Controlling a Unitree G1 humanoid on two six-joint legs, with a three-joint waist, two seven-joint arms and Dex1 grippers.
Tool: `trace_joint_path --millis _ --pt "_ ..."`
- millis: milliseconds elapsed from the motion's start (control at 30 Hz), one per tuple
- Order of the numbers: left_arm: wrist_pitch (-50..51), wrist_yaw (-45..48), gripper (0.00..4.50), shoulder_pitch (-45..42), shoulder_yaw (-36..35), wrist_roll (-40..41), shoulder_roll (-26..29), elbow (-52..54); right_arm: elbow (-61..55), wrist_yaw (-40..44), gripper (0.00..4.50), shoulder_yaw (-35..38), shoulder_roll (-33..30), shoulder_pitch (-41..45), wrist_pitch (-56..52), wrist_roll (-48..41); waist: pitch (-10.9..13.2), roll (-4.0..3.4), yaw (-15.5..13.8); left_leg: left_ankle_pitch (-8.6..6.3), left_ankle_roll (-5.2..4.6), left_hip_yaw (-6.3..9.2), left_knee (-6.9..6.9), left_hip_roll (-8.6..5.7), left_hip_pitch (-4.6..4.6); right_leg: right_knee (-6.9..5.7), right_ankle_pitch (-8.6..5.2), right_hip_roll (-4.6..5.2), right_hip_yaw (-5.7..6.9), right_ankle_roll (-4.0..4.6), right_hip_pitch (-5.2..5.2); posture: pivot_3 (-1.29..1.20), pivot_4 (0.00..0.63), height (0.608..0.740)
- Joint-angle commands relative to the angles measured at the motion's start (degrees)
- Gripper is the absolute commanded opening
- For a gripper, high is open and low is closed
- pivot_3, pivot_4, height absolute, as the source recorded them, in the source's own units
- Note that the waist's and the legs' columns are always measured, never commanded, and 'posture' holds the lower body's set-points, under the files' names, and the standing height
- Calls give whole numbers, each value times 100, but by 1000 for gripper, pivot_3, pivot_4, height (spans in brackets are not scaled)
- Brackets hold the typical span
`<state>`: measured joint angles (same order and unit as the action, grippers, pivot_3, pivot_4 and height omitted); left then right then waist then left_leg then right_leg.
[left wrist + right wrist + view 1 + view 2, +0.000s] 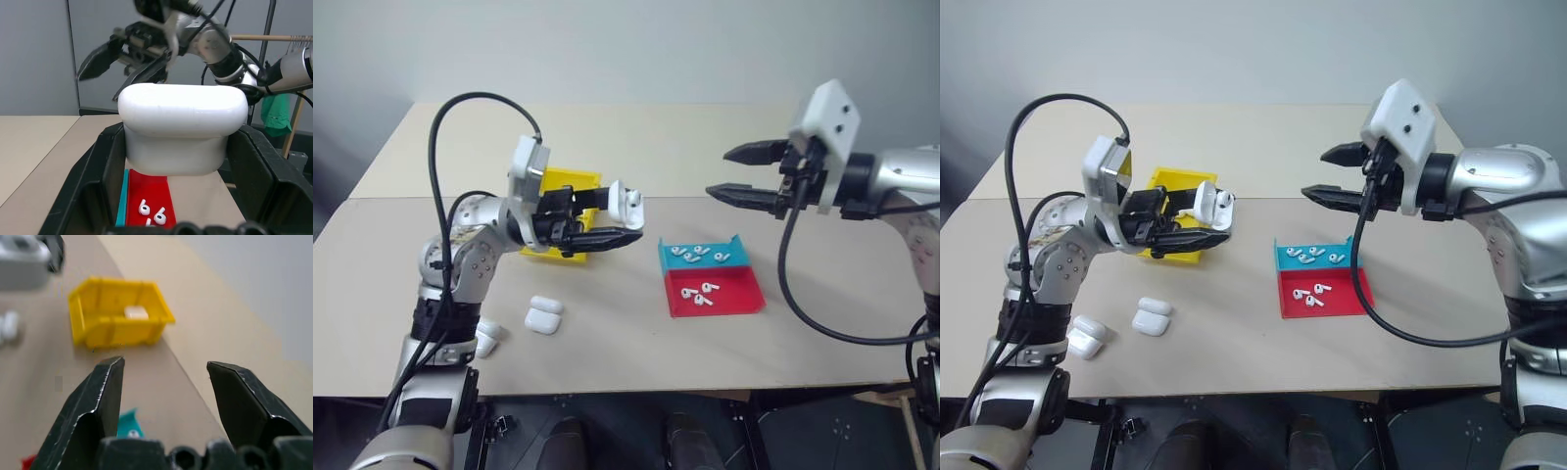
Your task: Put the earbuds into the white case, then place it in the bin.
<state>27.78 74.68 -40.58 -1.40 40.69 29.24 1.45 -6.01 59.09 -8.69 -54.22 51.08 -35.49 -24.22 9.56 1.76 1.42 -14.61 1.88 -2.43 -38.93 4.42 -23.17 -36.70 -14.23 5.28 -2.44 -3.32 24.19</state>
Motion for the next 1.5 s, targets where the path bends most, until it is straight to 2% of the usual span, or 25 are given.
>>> trace_joint_path --millis 33,100,300,467,567,700,900,1133,1500 --pt "-39 -60 2796 23 -190 165 55 372 777 832 2622 -629 -38 468 881 853 1 0 -6 0 0 3 1 0 -3 0 0 0 3 0 0 0 150 740" --pt "-30 -149 2796 101 -262 223 58 508 1554 1410 2035 -1081 46 840 1481 1363 1 -1 -19 0 0 3 1 0 -7 3 0 0 3 0 3 0 150 740" --pt "16 -472 2796 455 -392 327 119 1011 3825 2258 2035 -2062 563 1670 4098 2878 2 -2 -23 1 1 0 0 1 -8 6 0 2 5 -1 4 0 150 740" --pt "71 -655 2796 656 -471 416 207 1299 5478 2468 2035 -2270 1167 2225 5424 3496 3 -4 7 4 5 -2 0 1 -6 2 0 2 4 0 5 0 150 740" --pt "92 -723 2796 743 -514 456 264 1404 6187 2633 2035 -2290 1460 2451 5983 3684 4 -5 30 5 8 -1 2 2 -6 -1 1 2 5 0 5 0 150 740" --pt "130 -835 2796 871 -578 540 347 1569 6860 2411 2035 -2498 1642 2632 6826 4246 5 -6 43 6 10 -1 1 2 -5 -2 1 2 7 0 3 0 150 740" --pt "147 -1053 2796 1085 -601 620 432 1876 7446 2175 2035 -2499 1818 2717 7234 4742 5 -7 86 7 12 -1 2 2 -3 -4 1 2 6 0 3 0 150 740" --pt "134 -1145 2796 1092 -650 709 527 1892 7776 1389 2035 -2512 2054 2718 7147 5248 6 -8 114 9 15 -2 3 3 2 -7 1 1 4 0 3 0 150 740" --pt "92 -1240 2796 1118 -623 737 578 1955 7860 1452 2035 -2380 2139 2632 7193 5363 6 -9 115 9 16 -2 4 3 1 -7 1 2 5 0 2 0 150 740"
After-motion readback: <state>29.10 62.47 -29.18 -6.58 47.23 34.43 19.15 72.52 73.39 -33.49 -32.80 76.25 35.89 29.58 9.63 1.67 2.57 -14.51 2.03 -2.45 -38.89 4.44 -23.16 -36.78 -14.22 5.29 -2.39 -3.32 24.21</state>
